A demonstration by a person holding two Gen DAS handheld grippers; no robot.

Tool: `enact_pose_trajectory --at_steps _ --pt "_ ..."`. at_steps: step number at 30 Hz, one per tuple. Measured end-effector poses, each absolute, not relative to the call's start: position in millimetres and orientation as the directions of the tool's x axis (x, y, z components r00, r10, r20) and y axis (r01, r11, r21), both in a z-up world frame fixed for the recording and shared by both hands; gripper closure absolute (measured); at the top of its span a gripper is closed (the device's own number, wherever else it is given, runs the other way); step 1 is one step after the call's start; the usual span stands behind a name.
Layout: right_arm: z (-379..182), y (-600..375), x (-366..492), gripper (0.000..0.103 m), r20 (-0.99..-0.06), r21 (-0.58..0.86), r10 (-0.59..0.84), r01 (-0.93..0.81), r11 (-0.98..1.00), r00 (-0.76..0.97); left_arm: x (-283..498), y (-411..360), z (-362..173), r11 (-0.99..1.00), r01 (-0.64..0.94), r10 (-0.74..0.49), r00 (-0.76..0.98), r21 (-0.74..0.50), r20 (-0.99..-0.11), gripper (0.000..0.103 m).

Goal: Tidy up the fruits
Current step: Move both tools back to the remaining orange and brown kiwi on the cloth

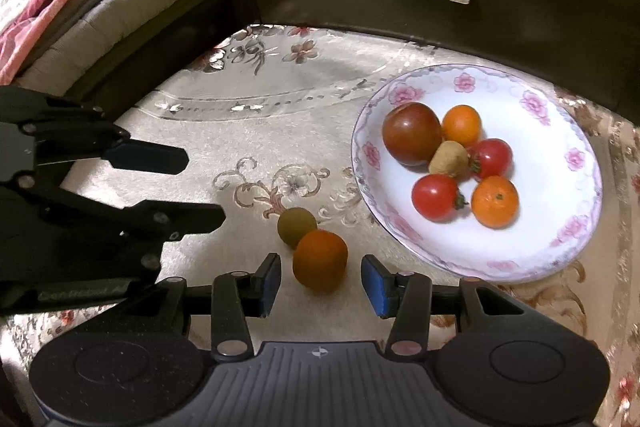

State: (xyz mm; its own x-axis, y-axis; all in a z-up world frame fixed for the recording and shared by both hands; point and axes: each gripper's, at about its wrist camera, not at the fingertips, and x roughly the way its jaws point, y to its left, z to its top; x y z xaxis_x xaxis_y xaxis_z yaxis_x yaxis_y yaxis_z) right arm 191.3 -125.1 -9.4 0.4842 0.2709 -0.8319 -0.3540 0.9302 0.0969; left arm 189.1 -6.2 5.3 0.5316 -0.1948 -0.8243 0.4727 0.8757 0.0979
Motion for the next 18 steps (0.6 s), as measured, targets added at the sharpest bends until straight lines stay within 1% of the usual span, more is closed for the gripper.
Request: enact_pose_trajectory --at_steps 1,3,5,10,18 --pt "-10.7 -124.3 192.1 0.064 -0.834 0.094 0.269 -0.355 0.93 0.482 189.4 -5.8 4.3 0.876 0.473 -0.194 0.529 0.097 -0.826 0.05" --pt "-14.0 -122.5 193.8 0.074 -0.839 0.081 0.256 -0.354 0.932 0.48 189.8 -5.6 2.9 0.875 0.476 -0.197 0.523 0.093 -0.829 0.049" --pt "-15.5 -122.8 194.5 0.078 -0.844 0.079 0.251 -0.352 0.933 0.475 190.6 -7.8 2.5 0.871 0.484 -0.208 0.515 0.082 -0.831 0.049" --pt "-13.2 -127.2 191.9 0.079 -0.854 0.074 0.238 -0.346 0.935 0.463 191.9 -19.1 0.4 0.853 0.52 -0.259 0.479 0.034 -0.839 0.049" --pt "-6.9 -152.6 180.4 0.079 -0.857 0.076 0.22 -0.308 0.948 0.466 202.7 -39.1 -17.6 0.848 0.53 -0.284 0.444 -0.006 -0.85 0.049"
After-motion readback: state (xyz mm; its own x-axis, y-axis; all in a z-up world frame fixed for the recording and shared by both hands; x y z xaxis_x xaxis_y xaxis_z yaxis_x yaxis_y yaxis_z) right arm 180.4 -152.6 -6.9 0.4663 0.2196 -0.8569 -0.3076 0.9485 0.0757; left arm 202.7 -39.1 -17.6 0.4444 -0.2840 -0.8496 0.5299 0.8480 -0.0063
